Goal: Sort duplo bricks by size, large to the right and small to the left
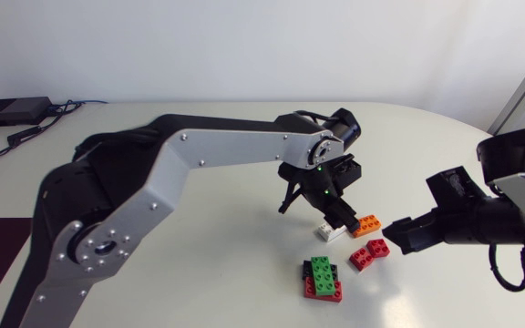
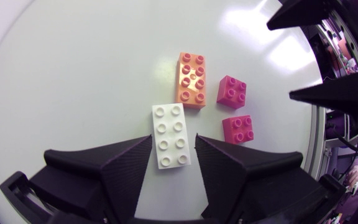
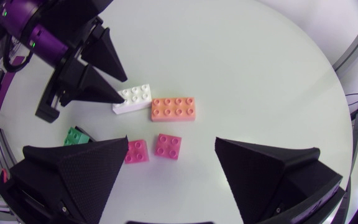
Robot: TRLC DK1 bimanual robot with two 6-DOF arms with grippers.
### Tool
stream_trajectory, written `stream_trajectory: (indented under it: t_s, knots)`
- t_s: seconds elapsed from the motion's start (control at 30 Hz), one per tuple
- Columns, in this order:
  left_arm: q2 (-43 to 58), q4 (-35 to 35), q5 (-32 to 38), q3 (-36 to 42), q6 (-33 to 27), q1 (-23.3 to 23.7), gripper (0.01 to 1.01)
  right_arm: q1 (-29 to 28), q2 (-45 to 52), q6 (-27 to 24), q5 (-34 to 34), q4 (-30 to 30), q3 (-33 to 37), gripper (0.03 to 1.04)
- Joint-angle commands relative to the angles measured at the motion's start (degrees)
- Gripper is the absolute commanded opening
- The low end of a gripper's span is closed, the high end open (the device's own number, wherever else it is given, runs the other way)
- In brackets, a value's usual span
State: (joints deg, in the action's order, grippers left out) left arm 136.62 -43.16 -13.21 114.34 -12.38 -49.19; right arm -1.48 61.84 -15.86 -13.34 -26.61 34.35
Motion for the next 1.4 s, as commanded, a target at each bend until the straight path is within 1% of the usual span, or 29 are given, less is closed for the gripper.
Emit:
stream_trajectory:
  t_s: [0.0,0.03,0.13,0.2,0.3,0.4,0.6,0.7,0.8,0.87,0.93,0.97,1.0,1.03,1.07,1.17,1.27,1.37]
  knots:
    - [3.8,-2.5,0.2,4.5,0.2,-0.4,0.598,-0.3,-1.4,-1.7,-0.2,-1.6,-3.1,1.00]
    - [4.2,-2.8,0.1,5.2,0.2,-0.5,0.605,-0.4,-1.5,-1.7,0.0,-1.5,-3.7,1.00]
    - [4.2,-3.0,0.1,5.7,0.1,-0.6,0.749,-1.0,0.0,-2.5,0.4,-1.3,-4.0,1.00]
    - [3.7,-4.3,0.1,6.0,0.2,-0.3,0.833,-0.5,1.9,-2.7,1.5,-0.7,-3.9,1.00]
    - [0.8,-4.3,0.1,3.7,0.1,0.3,0.889,0.8,5.7,-2.5,4.0,2.8,-4.1,0.99]
    - [-4.6,-2.2,0.0,-1.8,0.0,1.3,0.890,1.5,10.0,-2.1,5.0,6.2,-4.0,0.94]
    - [-14.4,0.4,0.0,-12.7,0.1,3.0,0.889,3.7,15.4,-0.1,6.5,10.0,-3.4,0.93]
    - [-18.6,1.4,0.1,-17.8,0.1,3.5,0.889,4.6,17.6,0.3,6.9,11.7,-3.3,0.87]
    - [-22.3,2.8,0.1,-22.8,0.1,3.7,0.889,5.0,20.2,0.5,7.1,13.2,-3.1,0.86]
    - [-23.9,3.4,0.1,-25.3,0.1,3.7,0.889,5.3,21.2,0.6,7.1,14.4,-3.1,0.77]
    - [-25.4,4.0,0.2,-27.5,0.1,3.8,0.889,5.8,22.2,0.6,7.5,15.4,-3.1,0.64]
    - [-26.0,4.2,0.3,-28.4,0.2,3.9,0.889,6.0,22.6,0.6,7.5,15.6,-3.1,0.62]
    - [-26.6,4.3,0.3,-29.2,0.1,4.0,0.889,6.3,23.0,0.6,7.5,15.7,-3.1,0.57]
    - [-27.2,4.6,0.4,-30.0,0.1,4.2,0.889,6.7,23.1,0.3,7.4,16.0,-3.1,0.43]
    - [-27.7,4.7,0.5,-30.8,0.1,4.3,0.889,7.0,23.1,0.1,7.0,16.2,-3.1,0.35]
    - [-29.7,5.2,0.6,-33.1,0.1,4.7,0.889,7.6,22.7,0.0,6.8,16.2,-2.8,0.29]
    - [-31.7,6.0,0.7,-35.7,0.0,5.4,0.889,8.9,20.1,-0.1,6.8,14.8,-2.4,0.29]
    - [-33.4,6.7,0.7,-38.1,-0.2,6.7,0.889,11.4,15.8,0.2,6.8,11.4,-1.1,0.29]
